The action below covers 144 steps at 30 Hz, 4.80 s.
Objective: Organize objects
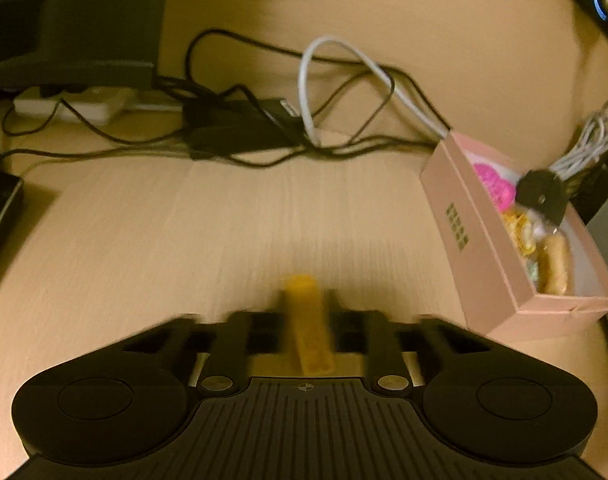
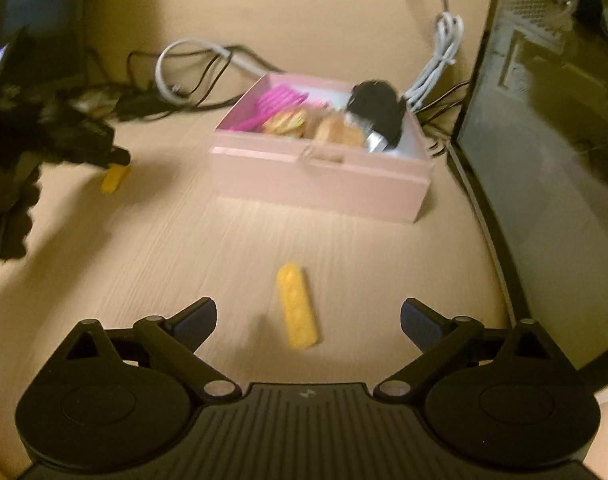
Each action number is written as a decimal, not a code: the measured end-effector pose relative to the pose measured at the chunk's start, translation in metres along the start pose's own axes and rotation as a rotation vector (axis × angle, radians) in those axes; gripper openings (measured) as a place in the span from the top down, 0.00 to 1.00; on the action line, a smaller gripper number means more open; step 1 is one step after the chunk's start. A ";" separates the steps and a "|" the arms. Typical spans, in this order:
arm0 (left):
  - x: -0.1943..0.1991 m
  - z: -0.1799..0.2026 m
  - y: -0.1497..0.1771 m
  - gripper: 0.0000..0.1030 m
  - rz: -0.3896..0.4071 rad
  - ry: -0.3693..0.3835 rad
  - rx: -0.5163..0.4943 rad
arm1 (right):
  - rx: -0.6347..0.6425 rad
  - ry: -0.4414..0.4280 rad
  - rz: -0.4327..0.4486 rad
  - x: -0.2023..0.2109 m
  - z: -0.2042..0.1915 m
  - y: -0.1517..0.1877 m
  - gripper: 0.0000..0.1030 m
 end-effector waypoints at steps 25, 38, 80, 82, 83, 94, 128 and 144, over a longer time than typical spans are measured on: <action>0.070 0.016 0.091 0.84 -0.127 0.137 -0.088 | -0.006 0.031 -0.009 -0.023 0.024 0.009 0.16; 0.075 0.016 0.097 0.84 -0.127 0.124 -0.102 | -0.234 -0.034 -0.053 -0.050 0.033 -0.006 0.16; 0.074 0.154 -0.011 0.90 0.092 0.409 -0.241 | -0.051 0.004 0.124 0.045 0.039 0.006 0.39; 0.063 0.158 -0.029 0.87 0.088 0.409 -0.184 | -0.052 0.011 0.131 0.047 0.041 0.008 0.39; 0.059 0.157 -0.034 0.86 0.073 0.404 -0.153 | -0.053 0.011 0.134 0.048 0.043 0.009 0.39; 0.086 0.103 0.058 0.85 -0.049 0.236 -0.433 | -0.004 -0.059 0.057 0.017 0.030 0.018 0.39; 0.075 0.059 0.119 0.84 -0.168 0.163 -0.266 | 0.073 -0.121 0.017 -0.005 -0.002 0.015 0.38; 0.071 0.183 -0.033 0.84 0.090 0.389 -0.241 | -0.024 -0.061 0.143 0.039 0.033 -0.002 0.38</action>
Point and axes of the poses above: each gripper's, at about its wrist camera, not at the fingertips, and x roughly against the way its jaws point, z to its right, y to its underside, the point moved 7 cm from there along -x, roughly the way its jaws point, and after that the axes turned 3 degrees about -z, right-handed, at the moved point
